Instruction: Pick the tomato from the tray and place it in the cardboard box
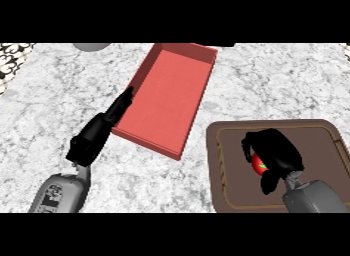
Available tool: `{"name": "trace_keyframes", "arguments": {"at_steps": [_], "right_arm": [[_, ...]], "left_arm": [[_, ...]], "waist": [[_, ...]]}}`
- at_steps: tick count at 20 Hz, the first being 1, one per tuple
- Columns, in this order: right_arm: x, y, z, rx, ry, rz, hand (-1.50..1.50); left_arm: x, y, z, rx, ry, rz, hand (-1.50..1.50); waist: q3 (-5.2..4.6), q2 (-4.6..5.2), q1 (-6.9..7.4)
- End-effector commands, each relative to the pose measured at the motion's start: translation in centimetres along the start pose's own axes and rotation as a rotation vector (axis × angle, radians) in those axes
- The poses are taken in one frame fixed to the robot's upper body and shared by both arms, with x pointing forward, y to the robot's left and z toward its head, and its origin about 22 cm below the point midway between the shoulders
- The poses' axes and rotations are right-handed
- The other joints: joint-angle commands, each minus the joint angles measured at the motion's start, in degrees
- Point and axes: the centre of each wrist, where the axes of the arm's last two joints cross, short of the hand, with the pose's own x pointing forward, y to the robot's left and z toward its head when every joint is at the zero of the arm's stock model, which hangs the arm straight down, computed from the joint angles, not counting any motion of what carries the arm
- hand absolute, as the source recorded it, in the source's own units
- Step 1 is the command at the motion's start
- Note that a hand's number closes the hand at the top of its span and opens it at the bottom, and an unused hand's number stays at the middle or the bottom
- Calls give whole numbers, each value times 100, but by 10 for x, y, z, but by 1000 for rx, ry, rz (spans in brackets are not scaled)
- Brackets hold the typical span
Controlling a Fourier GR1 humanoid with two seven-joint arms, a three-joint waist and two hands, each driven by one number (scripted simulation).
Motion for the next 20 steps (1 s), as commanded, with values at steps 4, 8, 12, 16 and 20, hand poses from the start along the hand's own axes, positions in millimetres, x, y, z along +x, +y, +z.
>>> {"name": "trace_keyframes", "arguments": {"at_steps": [4,8,12,16,20], "right_arm": [[70,-33,-10,34,-859,240,150],[45,-53,-16,-129,-1086,258,150],[18,-87,-33,-215,-1198,175,150],[-12,-134,-29,-203,-1266,110,150],[-43,-159,-12,-190,-1327,-20,150]], "left_arm": [[9,-10,-12,-63,-40,-8,0],[15,0,-10,1,-16,-3,0],[5,15,-3,30,6,-9,0],[-2,7,-5,42,6,-15,0],[4,6,11,46,28,6,0]], "waist": [[74,97,338],[79,46,-57],[61,32,-238],[55,6,-330],[58,-13,-308]]}}
